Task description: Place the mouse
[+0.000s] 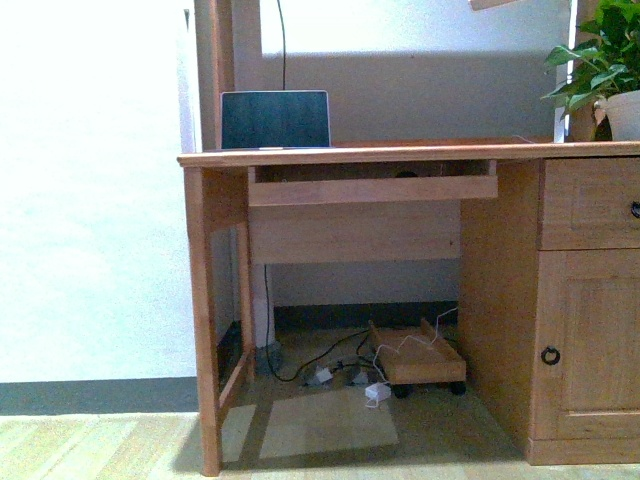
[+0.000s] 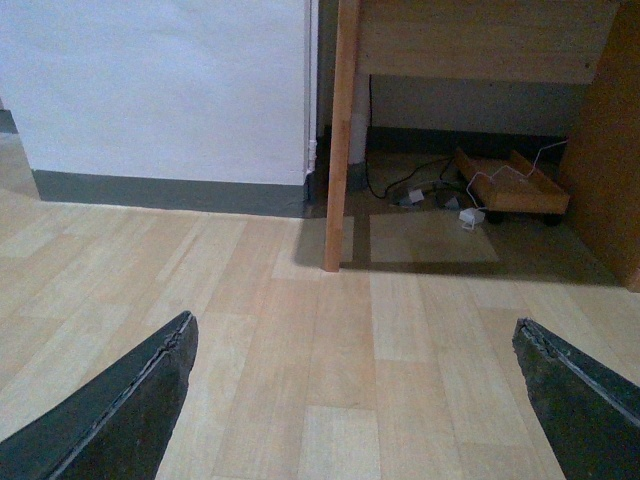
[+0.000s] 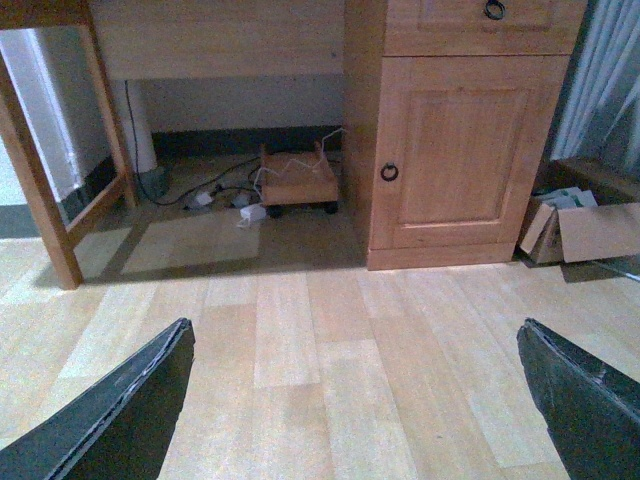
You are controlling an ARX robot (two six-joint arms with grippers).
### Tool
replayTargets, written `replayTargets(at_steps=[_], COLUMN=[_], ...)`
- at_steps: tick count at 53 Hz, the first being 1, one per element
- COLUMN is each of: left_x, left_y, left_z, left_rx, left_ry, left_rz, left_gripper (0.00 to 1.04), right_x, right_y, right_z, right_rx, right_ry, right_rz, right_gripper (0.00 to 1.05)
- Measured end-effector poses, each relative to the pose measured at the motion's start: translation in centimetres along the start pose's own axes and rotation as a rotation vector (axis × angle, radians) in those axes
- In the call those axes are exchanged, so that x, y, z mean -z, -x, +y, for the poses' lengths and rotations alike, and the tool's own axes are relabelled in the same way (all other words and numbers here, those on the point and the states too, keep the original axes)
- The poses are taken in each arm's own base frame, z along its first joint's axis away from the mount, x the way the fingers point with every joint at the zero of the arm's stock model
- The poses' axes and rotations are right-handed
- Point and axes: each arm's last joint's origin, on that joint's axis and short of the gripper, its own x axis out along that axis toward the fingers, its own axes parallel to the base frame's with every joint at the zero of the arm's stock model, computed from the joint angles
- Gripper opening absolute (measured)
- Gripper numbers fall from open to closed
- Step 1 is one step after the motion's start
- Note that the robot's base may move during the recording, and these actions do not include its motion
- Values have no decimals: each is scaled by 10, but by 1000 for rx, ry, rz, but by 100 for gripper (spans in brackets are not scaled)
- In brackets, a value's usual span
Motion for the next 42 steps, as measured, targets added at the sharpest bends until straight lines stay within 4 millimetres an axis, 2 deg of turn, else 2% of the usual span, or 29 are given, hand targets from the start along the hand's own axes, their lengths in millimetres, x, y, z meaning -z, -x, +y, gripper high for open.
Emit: replayTargets(at_steps=[42], left_x=[0], left_y=[0], left_z=[0], left_rx=[0], left_ry=[0], left_rz=[0], left_gripper=[97], right_x=[0], right_y=[0], right_z=[0], right_rx=[0], right_ry=[0], right_rz=[0], right_gripper=[97])
